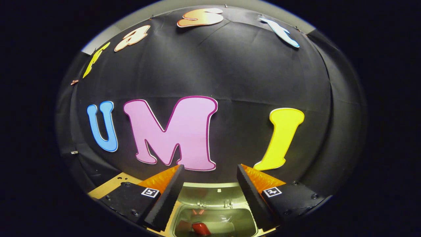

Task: Press the lid of the desktop garbage bin to open it, pick up the crumpled paper on the desktop and throw it into the bin, then pick up the pop can on the desktop and drop it into the bin, and finally close the garbage bin lid.

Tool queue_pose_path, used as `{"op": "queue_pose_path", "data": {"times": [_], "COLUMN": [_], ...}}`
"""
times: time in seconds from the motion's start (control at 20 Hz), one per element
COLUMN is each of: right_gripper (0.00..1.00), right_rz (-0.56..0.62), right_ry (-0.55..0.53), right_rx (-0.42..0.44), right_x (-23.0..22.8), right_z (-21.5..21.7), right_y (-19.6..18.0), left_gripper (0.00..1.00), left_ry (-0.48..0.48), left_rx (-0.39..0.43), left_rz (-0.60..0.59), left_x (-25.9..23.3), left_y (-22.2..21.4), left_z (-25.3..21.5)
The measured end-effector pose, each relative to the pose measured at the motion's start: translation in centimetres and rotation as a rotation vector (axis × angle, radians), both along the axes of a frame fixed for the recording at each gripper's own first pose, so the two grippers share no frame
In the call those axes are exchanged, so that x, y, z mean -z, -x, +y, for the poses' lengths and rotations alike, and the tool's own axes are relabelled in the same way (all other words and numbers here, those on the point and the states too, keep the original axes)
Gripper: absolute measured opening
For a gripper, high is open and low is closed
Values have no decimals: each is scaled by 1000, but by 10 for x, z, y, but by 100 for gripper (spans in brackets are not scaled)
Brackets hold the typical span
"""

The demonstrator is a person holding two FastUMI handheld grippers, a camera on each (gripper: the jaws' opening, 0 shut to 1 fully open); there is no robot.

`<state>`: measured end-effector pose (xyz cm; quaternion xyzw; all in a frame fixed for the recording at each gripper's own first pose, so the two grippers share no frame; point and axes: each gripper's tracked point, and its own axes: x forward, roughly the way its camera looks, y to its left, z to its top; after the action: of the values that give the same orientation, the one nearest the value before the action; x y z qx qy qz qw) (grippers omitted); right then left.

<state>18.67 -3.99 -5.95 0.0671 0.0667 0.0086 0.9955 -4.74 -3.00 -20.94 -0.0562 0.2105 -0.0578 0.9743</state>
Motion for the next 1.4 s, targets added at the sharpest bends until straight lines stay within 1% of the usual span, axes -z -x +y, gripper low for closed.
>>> {"op": "queue_pose_path", "data": {"times": [0.35,0.55,0.65,0.8,1.1,1.4], "right_gripper": [98,98,98,98,98,97], "right_rz": [82,191,220,267,336,373], "right_ry": [19,54,62,47,-6,-2], "right_rx": [-38,-70,-76,-83,-88,-90], "right_x": [29,74,88,108,128,144], "right_z": [6,15,17,20,19,14], "right_y": [43,63,70,78,93,106], "left_gripper": [94,94,94,94,94,94], "left_ry": [11,10,15,16,21,25], "left_rx": [27,52,61,74,86,83], "left_rz": [-8,-18,-26,-33,-22,-20], "left_x": [-2,-4,-8,-11,-7,-8], "left_y": [-3,-7,-8,-8,-4,-2], "left_z": [-13,-24,-27,-32,-37,-36]}}
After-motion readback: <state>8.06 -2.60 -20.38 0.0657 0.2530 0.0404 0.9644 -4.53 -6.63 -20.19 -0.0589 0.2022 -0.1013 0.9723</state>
